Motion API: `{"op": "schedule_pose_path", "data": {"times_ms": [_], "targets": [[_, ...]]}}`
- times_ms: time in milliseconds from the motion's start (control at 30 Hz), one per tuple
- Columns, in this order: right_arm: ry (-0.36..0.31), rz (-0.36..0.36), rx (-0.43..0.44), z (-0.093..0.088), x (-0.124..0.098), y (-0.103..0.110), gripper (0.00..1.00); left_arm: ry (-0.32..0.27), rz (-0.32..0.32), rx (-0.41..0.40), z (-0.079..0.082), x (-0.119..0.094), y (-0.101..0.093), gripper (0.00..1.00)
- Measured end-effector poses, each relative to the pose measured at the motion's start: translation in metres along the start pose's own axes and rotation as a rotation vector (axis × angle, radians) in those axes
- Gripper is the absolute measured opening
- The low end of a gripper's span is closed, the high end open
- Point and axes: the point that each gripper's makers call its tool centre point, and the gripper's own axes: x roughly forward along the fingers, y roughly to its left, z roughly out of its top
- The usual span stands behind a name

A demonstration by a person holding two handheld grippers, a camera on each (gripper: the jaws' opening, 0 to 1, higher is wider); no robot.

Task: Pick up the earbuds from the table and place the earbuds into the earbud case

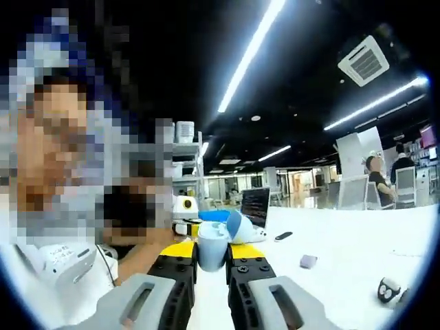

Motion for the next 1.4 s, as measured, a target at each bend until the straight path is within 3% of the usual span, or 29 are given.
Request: {"op": "schedule_pose_path", "data": {"times_ms": [167, 300, 667, 967, 1067, 1267, 1400], "targets": [[0.024, -0.033, 0.022, -0.010, 0.002, -0.011, 0.15, 0.046, 0.081, 0.012, -0.008, -0.012, 0.027, 0.25], [0.037, -0.028, 0.017, -0.013, 0.005, -0.011, 0.15, 0.009, 0.137, -0.009, -0.001, -0.034, 0.045, 0.25], [0.039, -0.031, 0.013, -0.013, 0.004, -0.013, 0.15, -0.014, 0.173, 0.026, 0.008, -0.050, 0.048, 0.24], [0.048, -0.038, 0.013, -0.015, 0.001, -0.016, 0.15, 0.013, 0.120, 0.039, 0.004, -0.031, 0.033, 0.24], [0.058, -0.052, 0.004, -0.016, -0.001, -0.020, 0.15, 0.064, 0.099, 0.061, -0.004, -0.018, 0.024, 0.24], [0.075, -0.071, -0.003, -0.021, -0.002, -0.025, 0.15, 0.357, 0.069, 0.158, -0.047, 0.015, 0.017, 0.24], [0.102, -0.085, -0.017, -0.026, -0.003, -0.029, 0.15, 0.495, 0.021, 0.187, -0.064, 0.034, 0.019, 0.24]]}}
